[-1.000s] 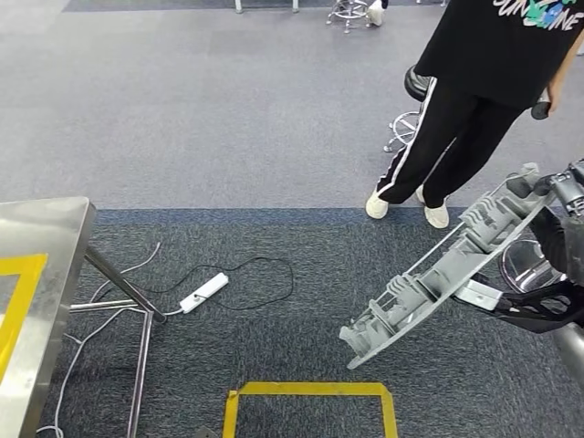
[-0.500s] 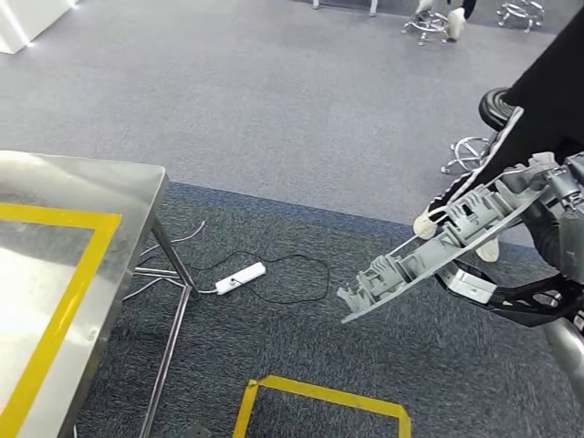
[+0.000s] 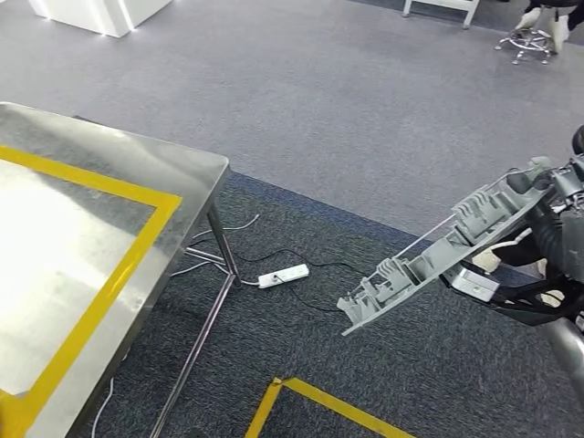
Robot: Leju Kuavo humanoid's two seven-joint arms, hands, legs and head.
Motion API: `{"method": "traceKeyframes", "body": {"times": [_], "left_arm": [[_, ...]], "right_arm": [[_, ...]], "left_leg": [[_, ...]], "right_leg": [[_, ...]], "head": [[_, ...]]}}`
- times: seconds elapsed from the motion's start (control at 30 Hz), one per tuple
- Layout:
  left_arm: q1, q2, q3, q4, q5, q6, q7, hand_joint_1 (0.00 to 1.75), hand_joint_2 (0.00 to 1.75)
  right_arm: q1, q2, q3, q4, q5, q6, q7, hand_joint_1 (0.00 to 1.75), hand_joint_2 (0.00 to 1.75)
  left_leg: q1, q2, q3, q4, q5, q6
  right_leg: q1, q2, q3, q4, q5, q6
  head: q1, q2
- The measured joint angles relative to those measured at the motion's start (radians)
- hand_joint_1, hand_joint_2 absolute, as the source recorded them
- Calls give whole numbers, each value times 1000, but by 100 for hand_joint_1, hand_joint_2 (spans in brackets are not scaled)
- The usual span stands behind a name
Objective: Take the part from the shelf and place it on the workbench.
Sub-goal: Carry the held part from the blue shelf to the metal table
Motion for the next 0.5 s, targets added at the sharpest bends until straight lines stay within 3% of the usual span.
{"method": "traceKeyframes", "body": {"times": [0.07,0.13,0.17,0.23,0.3,0.37,0.43,0.5], "left_arm": [[-2,2,0,0,0,0,0,0,0],[-4,3,1,-1,0,0,0,0,0],[-3,3,1,-1,0,0,0,0,0],[-2,4,1,-1,0,0,0,0,0],[-3,6,1,-1,0,0,0,0,0],[-5,6,1,-1,0,0,0,0,0],[-4,7,1,-1,-1,0,0,0,0],[-2,8,1,-1,-4,0,0,0,0]], "right_arm": [[-1,2,1,2,0,0,1,175,175],[1,2,2,4,1,0,1,175,175],[2,2,2,5,1,0,1,175,175],[3,2,3,6,1,0,1,175,175],[3,2,2,6,1,0,1,175,175],[3,2,3,7,1,0,1,175,175],[3,2,3,7,0,0,2,175,175],[4,2,2,8,-4,0,4,175,175]], "left_leg": [[-3,70,-46,99,-61,-12],[2,97,-98,209,-105,-21],[3,101,-105,227,-103,-23],[5,114,-64,155,-52,-24],[-1,163,9,26,-2,-17],[-8,193,41,-36,8,-1],[-7,170,41,-42,8,14],[-1,144,45,-46,10,26]], "right_leg": [[-1,-31,5,-6,3,-5],[0,-62,6,-7,2,-7],[0,-76,6,-6,1,-7],[0,-103,9,-6,-1,-4],[4,-125,14,-4,-7,4],[12,-146,18,-1,-13,14],[13,-167,24,-4,-18,24],[10,-140,18,23,-42,34]], "head": [[-10,0],[-11,0],[-11,0],[-11,0],[-12,0],[-11,0],[-10,0],[-7,0]]}}
